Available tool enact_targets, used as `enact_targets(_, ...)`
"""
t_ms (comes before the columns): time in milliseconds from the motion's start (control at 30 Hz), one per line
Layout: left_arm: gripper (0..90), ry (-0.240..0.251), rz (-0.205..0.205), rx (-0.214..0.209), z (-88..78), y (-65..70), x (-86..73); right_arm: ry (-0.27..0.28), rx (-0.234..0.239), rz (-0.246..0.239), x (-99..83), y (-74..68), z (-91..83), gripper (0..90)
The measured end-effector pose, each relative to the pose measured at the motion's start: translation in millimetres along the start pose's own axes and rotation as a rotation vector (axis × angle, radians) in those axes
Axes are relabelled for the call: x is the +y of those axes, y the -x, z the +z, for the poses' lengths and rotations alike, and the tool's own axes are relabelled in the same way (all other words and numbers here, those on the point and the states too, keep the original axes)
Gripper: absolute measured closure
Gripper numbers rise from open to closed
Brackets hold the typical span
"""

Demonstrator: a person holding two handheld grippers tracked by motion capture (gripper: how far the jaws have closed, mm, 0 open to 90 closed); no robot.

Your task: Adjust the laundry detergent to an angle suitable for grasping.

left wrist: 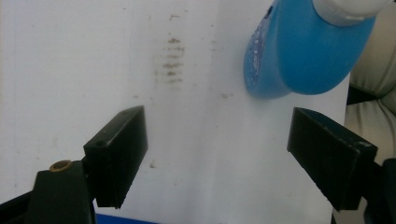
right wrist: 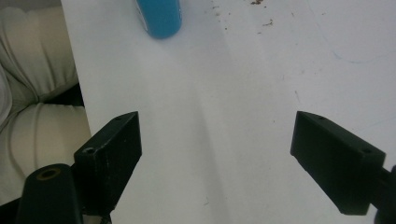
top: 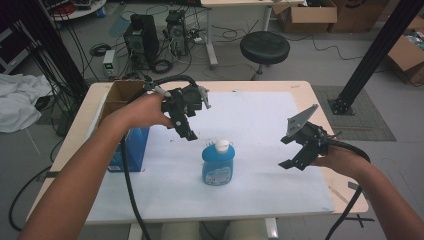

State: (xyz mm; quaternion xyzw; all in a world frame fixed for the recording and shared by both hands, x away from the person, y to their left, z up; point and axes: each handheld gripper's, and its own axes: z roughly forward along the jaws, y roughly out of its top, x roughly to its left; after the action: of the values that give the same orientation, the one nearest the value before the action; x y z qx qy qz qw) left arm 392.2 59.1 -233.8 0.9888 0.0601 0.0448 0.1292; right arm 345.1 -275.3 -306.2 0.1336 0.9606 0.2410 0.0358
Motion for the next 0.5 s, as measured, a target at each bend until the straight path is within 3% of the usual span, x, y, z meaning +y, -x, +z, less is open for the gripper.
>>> enact_targets(500, 20.8, 0.02, 0.01, -0.003, 7.1, -10.5, 28.8, 0.003, 0.007, -0.013, 4.8, -1.2, 1.2, 16.1)
